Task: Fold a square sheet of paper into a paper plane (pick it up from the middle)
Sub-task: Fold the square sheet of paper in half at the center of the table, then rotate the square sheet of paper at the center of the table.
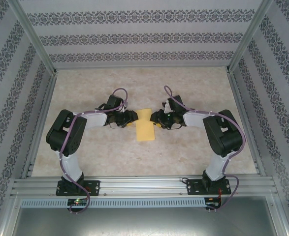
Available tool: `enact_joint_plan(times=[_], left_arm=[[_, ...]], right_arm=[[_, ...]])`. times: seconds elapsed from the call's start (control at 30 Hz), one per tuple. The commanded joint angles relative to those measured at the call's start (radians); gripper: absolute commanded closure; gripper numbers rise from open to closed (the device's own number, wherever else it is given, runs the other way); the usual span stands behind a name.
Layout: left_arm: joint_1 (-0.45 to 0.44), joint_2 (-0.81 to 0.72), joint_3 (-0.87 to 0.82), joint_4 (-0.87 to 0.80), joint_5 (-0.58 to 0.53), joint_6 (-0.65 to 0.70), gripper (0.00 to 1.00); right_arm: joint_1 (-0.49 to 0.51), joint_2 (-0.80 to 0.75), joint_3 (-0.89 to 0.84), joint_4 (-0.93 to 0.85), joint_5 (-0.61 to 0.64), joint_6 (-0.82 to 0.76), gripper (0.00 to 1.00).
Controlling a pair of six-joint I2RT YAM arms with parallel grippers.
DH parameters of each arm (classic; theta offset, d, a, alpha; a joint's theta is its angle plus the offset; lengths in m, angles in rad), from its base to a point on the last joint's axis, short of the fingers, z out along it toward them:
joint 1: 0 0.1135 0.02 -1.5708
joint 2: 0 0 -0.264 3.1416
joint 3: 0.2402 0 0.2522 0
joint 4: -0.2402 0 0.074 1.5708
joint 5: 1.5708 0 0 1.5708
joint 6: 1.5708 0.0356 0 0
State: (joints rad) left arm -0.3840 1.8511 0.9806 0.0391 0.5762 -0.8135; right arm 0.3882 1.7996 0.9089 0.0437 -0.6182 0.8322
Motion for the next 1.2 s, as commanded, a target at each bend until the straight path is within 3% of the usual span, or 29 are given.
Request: enact_joint_plan(times=[0.0,0.13,0.8,1.07,1.17], left_arm=[[0.005,0.011,0.02,0.02,0.017,-0.004,0.54],[0.005,0.011,0.019,0.02,0.019,-0.005,0.54],[-0.01,0.04,0.038,0.033,0.051,-0.017,0.49],[-0.024,0.071,0.046,0.08,0.091,-0.042,0.51],[-0.028,0.07,0.048,0.085,0.091,-0.041,0.56]], right_arm=[[-0.003,-0.004,-0.01,0.025,-0.001,0.008,0.62],[0.002,0.036,-0.021,0.087,-0.046,0.041,0.62],[-0.018,0.07,-0.087,0.135,-0.029,0.042,0.63],[-0.018,0.076,-0.091,0.143,-0.029,0.047,0.63],[-0.018,0.08,-0.092,0.142,-0.028,0.048,0.63]])
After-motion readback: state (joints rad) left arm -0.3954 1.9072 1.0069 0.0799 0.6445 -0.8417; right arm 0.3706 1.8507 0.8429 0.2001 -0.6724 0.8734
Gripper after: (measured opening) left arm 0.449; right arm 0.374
